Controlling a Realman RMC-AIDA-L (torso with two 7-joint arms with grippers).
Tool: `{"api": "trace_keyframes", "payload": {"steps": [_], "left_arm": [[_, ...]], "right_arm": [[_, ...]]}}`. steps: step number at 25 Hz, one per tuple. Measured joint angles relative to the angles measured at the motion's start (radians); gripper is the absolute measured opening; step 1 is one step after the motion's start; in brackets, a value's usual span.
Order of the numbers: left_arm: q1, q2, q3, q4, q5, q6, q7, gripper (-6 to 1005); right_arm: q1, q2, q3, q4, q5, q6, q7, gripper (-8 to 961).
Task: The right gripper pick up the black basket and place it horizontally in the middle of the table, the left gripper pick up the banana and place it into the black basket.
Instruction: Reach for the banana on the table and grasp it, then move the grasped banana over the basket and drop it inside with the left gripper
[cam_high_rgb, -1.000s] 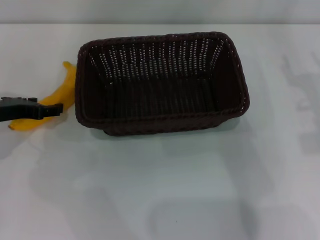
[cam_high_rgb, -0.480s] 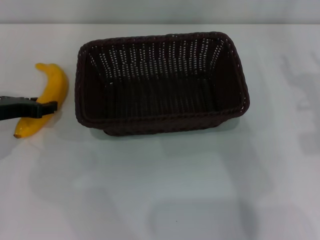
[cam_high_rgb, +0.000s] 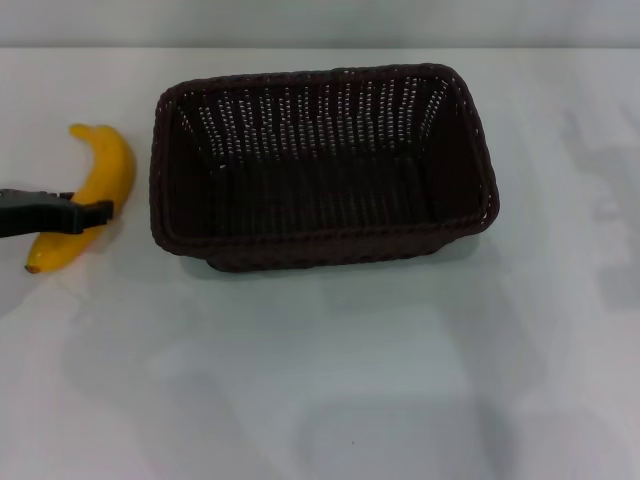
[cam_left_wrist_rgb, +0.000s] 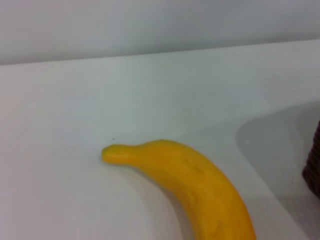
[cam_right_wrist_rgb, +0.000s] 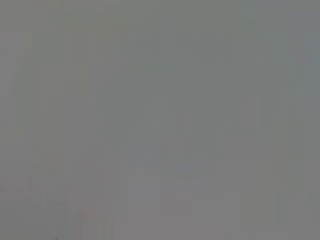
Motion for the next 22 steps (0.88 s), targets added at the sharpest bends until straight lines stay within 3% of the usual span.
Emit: {"api": "trace_keyframes", "payload": {"steps": [14, 22], "left_arm": [[-0.003, -0.005, -0.033, 0.033, -0.070, 0.080, 0.048, 509], [-0.004, -0.006, -0.003, 0.154, -0.102, 0.062, 0.102, 517]], "right_arm": [[0.002, 0.000, 0.003, -0.003, 0.000, -0.003, 0.000, 701], [0.001, 0.000, 0.003, -0.006, 0.006, -0.004, 0.000, 702]]}}
